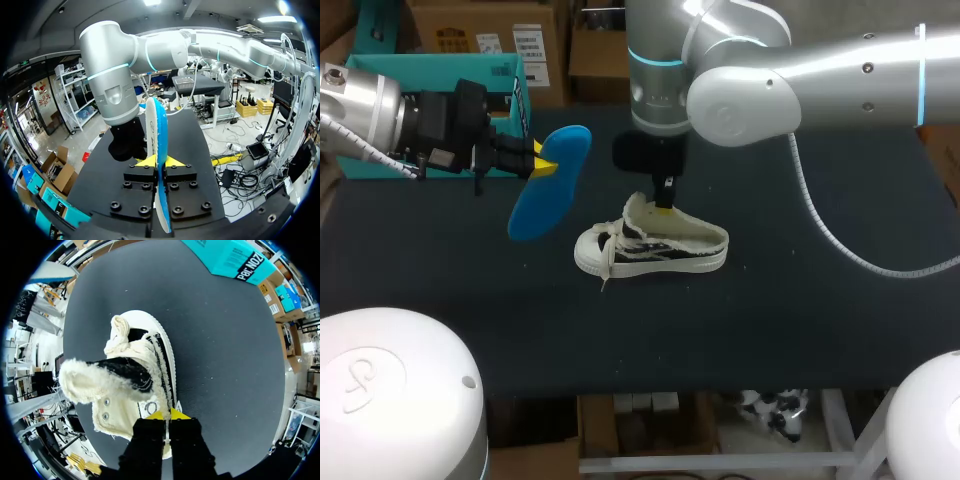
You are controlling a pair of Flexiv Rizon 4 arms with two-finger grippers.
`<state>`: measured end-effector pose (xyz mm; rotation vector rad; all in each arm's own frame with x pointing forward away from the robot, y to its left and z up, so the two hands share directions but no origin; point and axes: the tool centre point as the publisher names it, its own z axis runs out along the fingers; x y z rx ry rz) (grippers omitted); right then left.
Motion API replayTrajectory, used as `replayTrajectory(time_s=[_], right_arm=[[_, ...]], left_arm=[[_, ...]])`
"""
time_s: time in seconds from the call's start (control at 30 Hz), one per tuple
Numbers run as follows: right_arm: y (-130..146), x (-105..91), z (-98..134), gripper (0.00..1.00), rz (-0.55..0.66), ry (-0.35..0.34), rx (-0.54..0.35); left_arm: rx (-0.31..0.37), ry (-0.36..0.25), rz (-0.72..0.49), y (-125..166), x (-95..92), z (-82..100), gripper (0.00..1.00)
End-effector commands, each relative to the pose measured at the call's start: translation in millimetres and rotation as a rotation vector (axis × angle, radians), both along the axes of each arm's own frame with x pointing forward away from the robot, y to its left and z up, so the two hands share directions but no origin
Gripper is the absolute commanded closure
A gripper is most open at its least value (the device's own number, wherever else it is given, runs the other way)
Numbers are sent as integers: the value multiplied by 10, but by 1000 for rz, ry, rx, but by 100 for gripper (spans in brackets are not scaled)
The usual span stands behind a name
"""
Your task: Open the shoe tongue, take the insole out of the shoe, put the insole back into the shoe, and pack the shoe into the shoebox
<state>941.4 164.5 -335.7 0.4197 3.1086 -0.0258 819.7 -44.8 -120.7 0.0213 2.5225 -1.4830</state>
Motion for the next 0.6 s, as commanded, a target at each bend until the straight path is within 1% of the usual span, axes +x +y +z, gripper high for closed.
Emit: replayTrajectory(time_s=[0.03, 0.27, 0.43, 0.6], right_arm=[[-108, -48, 147, 100, -89, 10, 37], [-99, -157, 254, 100, -284, 30, 66], [-94, -261, 263, 100, -444, 52, 76], [-108, -399, 276, 100, -589, 52, 125]], left_arm=[[-18, 11, -57, -34, 121, 31, 100], [-34, 15, -158, -201, 237, 139, 100], [-56, 24, -244, -322, 340, 207, 100], [-88, 41, -335, -460, 455, 254, 100]])
